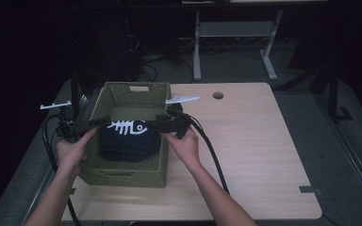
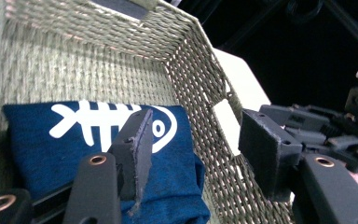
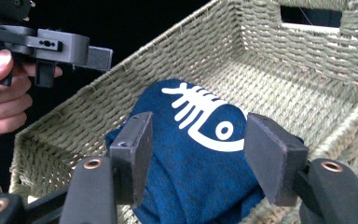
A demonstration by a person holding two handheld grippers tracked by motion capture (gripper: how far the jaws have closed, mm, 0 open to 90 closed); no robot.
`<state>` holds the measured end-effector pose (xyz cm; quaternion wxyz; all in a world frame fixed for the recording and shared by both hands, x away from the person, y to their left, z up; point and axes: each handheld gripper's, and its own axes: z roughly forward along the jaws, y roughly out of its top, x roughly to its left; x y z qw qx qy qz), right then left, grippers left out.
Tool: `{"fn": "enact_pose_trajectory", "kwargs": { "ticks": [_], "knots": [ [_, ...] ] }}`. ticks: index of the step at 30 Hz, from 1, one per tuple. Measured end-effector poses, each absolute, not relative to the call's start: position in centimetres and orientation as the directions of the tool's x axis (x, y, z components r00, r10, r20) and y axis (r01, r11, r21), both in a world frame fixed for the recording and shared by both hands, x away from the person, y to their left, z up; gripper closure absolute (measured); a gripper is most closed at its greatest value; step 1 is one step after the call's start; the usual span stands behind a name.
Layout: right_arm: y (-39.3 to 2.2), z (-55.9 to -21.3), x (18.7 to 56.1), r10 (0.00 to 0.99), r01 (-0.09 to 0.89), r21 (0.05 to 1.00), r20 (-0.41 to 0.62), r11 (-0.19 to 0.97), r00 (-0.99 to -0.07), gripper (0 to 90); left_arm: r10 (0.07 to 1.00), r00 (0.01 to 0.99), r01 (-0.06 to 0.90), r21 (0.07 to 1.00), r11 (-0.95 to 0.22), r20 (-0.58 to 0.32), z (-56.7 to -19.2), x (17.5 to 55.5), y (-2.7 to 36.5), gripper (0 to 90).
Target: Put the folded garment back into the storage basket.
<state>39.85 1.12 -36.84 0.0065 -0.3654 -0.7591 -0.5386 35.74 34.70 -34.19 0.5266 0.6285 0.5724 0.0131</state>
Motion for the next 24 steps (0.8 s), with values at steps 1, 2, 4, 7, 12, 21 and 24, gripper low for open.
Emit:
{"fn": "enact_pose_trajectory", "kwargs": {
  "ticks": [1,2,4,7,12,21,24],
  "knots": [
    [1.0,-36.8,39.9,0.544,0.561,0.814,0.406,0.148,-0.734,40.8,0.742,0.348,0.701,0.684,0.200,-0.573,-34.0,35.7,34.4,43.4],
    [1.0,-36.8,39.9,0.544,0.561,0.814,0.406,0.148,-0.734,40.8,0.752,0.353,0.698,0.692,0.185,-0.557,-33.9,35.7,34.1,43.4],
    [0.7,-36.8,40.1,0.535,0.565,0.813,0.419,0.139,-0.734,39.6,0.739,0.364,0.698,0.691,0.187,-0.567,-33.8,35.8,33.7,43.0],
    [-0.1,-36.5,40.2,0.509,0.580,0.803,0.444,0.140,-0.738,36.3,0.726,0.371,0.695,0.692,0.196,-0.579,-33.9,35.8,33.2,41.5],
    [-1.5,-35.7,40.0,0.495,0.568,0.813,0.442,0.132,-0.748,32.2,0.696,0.424,0.667,0.719,0.192,-0.579,-33.5,35.5,32.3,36.1],
    [-4.0,-35.1,40.0,0.476,0.575,0.809,0.459,0.126,-0.750,28.4,0.680,0.456,0.656,0.733,0.179,-0.574,-33.1,35.1,31.0,30.0],
    [-4.6,-35.1,40.1,0.471,0.574,0.810,0.462,0.121,-0.752,28.2,0.676,0.466,0.651,0.739,0.174,-0.570,-32.9,35.1,30.5,29.3]
  ]
}}
